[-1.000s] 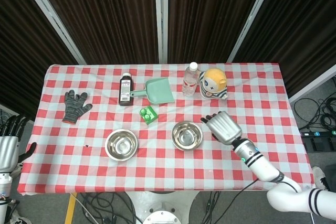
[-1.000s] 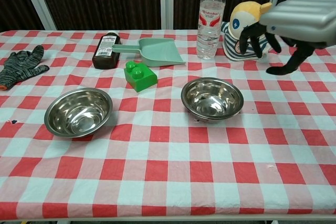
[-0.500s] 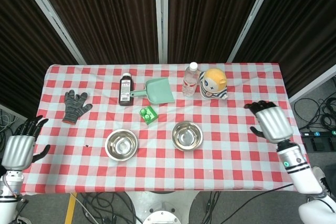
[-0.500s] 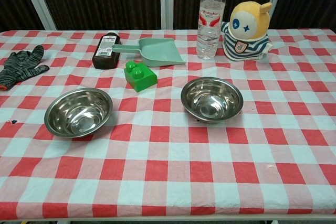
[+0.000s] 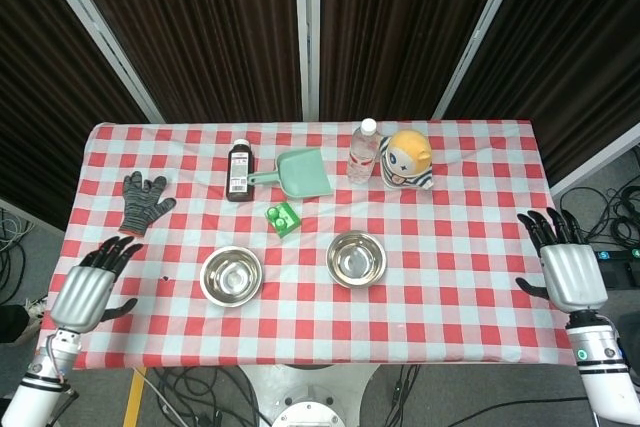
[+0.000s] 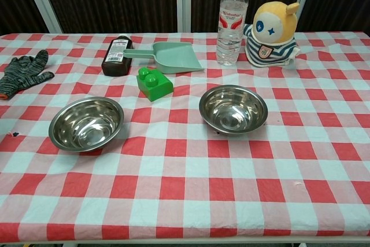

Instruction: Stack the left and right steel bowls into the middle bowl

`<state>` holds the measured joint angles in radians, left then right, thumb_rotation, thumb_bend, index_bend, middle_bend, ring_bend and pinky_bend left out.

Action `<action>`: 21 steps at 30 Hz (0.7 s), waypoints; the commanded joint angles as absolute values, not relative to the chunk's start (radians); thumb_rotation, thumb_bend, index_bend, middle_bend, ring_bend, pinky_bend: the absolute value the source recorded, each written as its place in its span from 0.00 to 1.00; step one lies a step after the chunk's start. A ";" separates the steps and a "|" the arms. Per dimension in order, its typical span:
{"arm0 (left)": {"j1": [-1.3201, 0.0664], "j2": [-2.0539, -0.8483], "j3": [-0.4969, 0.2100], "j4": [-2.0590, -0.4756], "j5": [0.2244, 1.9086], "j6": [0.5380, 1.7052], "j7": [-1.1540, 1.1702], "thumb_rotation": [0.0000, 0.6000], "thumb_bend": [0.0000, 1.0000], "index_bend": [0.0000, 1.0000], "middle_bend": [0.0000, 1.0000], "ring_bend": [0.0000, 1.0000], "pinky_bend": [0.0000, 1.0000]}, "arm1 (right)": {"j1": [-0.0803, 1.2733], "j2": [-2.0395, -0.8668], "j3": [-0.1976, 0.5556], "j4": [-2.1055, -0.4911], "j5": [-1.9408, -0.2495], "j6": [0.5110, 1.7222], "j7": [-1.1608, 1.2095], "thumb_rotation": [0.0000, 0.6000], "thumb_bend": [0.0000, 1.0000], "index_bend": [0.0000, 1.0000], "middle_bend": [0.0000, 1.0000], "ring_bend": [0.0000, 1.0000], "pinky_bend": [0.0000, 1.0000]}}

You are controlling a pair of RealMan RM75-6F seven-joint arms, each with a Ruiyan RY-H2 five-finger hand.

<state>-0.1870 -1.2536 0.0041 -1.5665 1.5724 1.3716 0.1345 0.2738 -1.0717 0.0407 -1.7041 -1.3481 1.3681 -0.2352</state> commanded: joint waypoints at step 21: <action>-0.284 -1.364 0.065 -1.656 1.680 1.217 0.350 1.00 0.19 0.28 0.31 0.85 0.87 | 0.296 -1.005 0.088 -1.718 -1.283 1.256 -0.209 1.00 0.05 0.11 0.11 0.00 0.00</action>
